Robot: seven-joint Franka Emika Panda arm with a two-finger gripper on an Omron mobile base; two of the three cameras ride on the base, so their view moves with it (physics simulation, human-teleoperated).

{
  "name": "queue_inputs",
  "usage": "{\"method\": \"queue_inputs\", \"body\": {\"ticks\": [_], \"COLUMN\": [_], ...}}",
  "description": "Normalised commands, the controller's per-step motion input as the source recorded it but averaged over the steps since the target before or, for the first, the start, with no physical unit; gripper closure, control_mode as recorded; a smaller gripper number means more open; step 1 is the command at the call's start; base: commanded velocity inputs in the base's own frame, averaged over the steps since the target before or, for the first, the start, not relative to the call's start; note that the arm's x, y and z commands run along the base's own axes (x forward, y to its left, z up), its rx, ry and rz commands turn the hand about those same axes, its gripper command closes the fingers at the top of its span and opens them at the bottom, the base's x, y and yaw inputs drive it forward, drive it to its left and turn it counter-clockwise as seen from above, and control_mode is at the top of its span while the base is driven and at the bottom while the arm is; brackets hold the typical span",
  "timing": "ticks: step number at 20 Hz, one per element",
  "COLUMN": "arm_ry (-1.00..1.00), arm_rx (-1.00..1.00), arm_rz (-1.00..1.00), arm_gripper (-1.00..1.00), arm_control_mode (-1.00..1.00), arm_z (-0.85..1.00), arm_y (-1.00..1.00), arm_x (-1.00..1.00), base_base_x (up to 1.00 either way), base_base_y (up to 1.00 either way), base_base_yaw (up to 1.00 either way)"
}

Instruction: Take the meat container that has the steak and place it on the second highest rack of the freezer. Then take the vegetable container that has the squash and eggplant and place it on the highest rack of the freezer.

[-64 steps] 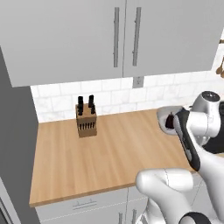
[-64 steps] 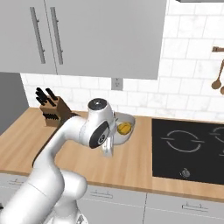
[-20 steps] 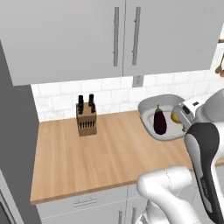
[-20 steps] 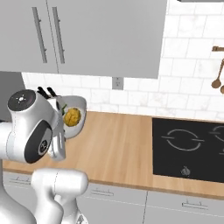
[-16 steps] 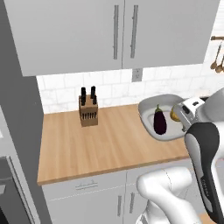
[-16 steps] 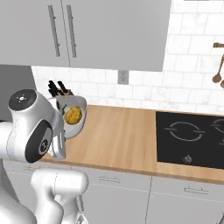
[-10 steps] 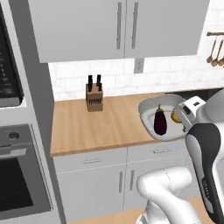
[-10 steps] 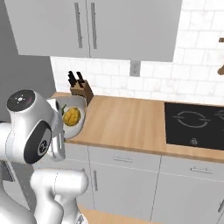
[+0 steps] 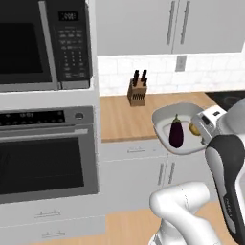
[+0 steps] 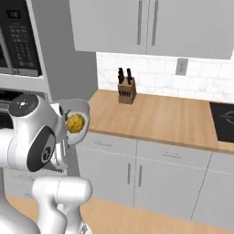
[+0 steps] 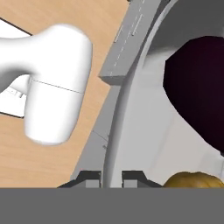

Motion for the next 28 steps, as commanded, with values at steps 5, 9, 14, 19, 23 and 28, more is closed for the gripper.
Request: {"method": "queue_inputs", "body": {"ticks": [5,9,14,19,23,28], "arm_ry": [0.00,0.00,0.00,0.00,0.00,0.00], "arm_rx": [0.00,0.00,0.00,0.00,0.00,0.00], "arm_rz": [0.00,0.00,0.00,0.00,0.00,0.00], "arm_gripper": [1.00,1.00,1.00,1.00,1.00,1.00], "arm_control_mode": [1.00,1.00,1.00,1.00,1.00,1.00], "arm_z": [0.00,0.00,0.00,0.00,0.00,0.00], "arm_y": [0.00,0.00,0.00,0.00,0.00,0.00], "arm_x": [0.00,0.00,0.00,0.00,0.00,0.00], "base_base_x": [-0.21,-0.27,-0.52,-0.41,-0.22,-0.04], "base_base_y": [1.00,1.00,1.00,1.00,1.00,1.00], "base_base_yaw": [0.01,0.00,0.00,0.01,0.16,0.31]}}
